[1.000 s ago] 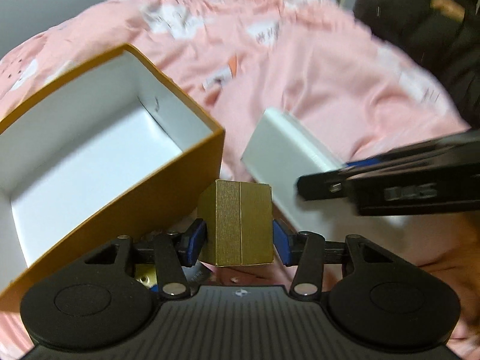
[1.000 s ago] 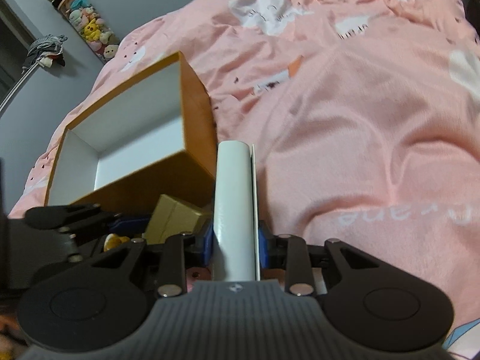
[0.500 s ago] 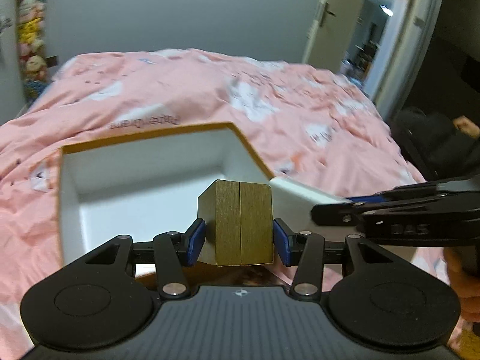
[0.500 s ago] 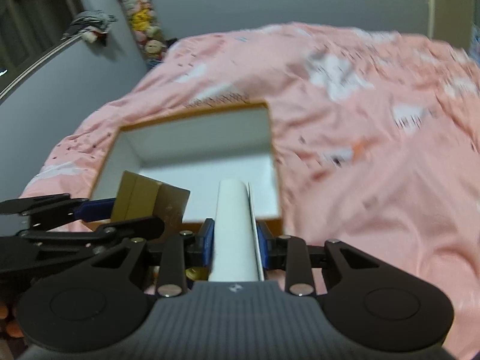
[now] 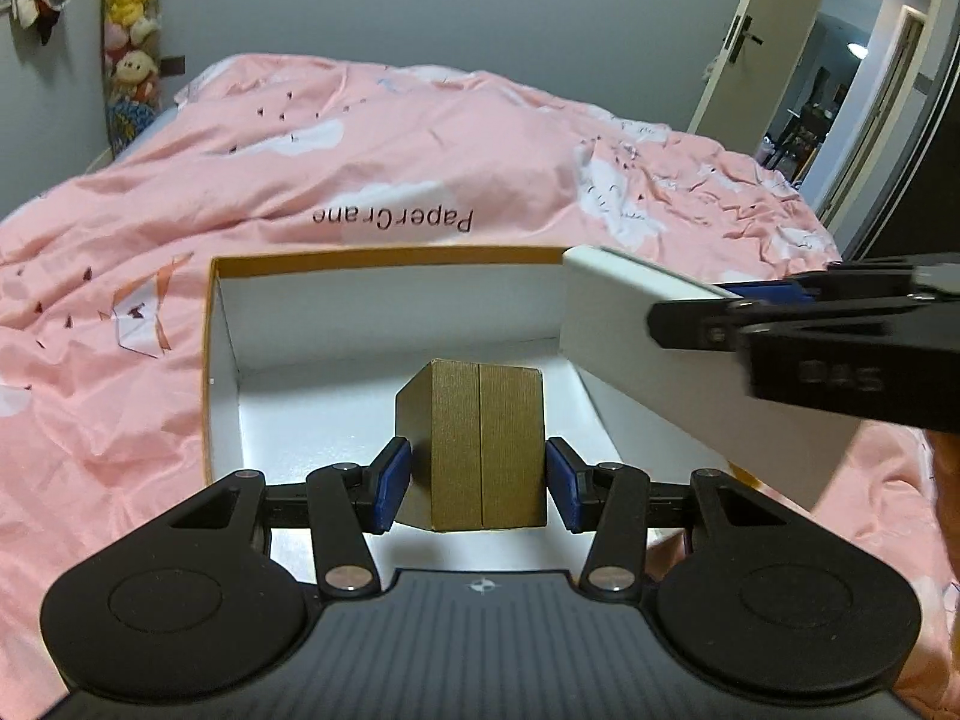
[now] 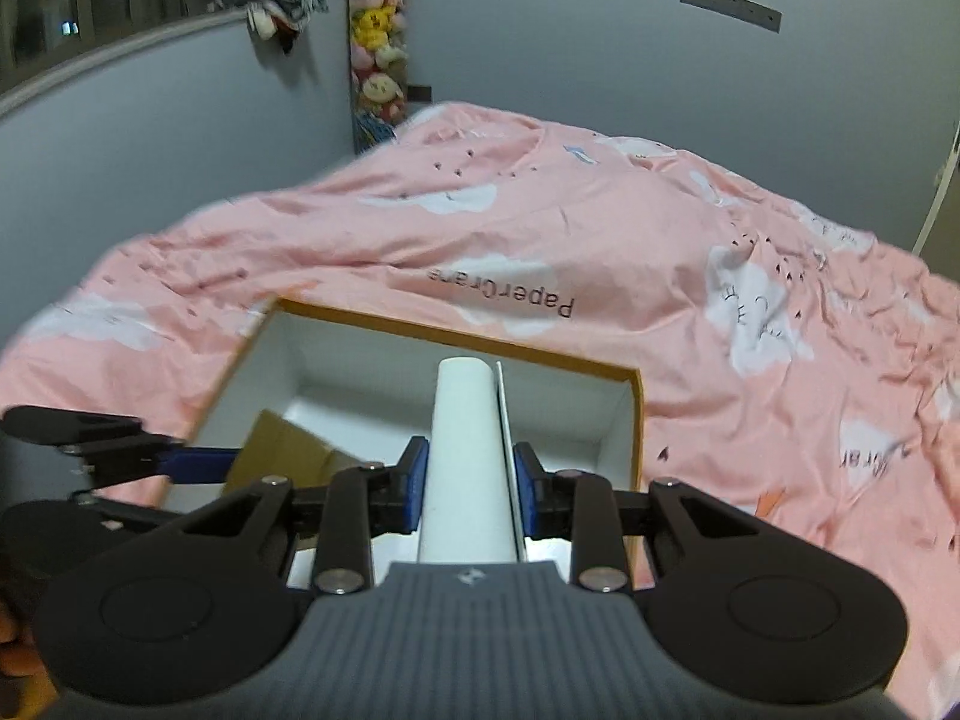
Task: Organize objects
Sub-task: 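Carry the gold box and white box over the orange box with both tools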
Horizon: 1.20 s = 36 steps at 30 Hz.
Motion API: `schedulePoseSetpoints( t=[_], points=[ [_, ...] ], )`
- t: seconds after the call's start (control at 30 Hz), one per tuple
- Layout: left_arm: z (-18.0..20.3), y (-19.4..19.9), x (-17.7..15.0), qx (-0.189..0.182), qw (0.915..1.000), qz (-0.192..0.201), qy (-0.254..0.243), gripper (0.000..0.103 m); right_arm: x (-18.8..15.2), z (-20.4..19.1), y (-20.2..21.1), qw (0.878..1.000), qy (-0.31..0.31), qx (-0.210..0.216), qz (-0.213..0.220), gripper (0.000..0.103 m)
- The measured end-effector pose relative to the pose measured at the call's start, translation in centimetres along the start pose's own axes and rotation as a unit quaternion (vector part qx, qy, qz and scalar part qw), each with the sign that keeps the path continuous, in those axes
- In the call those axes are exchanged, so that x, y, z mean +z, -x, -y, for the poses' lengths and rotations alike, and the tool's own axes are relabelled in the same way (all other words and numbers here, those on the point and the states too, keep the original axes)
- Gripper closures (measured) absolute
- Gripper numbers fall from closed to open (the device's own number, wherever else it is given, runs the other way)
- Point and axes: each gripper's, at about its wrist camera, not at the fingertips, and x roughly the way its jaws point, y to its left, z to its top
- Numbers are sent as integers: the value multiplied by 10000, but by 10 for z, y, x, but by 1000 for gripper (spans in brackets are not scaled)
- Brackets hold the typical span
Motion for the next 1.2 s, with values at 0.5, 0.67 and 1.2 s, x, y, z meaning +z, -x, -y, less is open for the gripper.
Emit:
schedulePoseSetpoints(
  t=[0.5,0.67,1.2],
  points=[
    [-19,-54,2,71,9993,-353,124,48,-33,0,-132,9739,1448,-1399,-1049,72],
    [-19,-58,1,147,9990,-418,46,48,-47,-12,-147,9581,1899,-1705,-1300,70],
    [-25,-61,0,73,9984,-527,203,47,-42,30,-140,9759,386,-141,-2143,63]
  ],
)
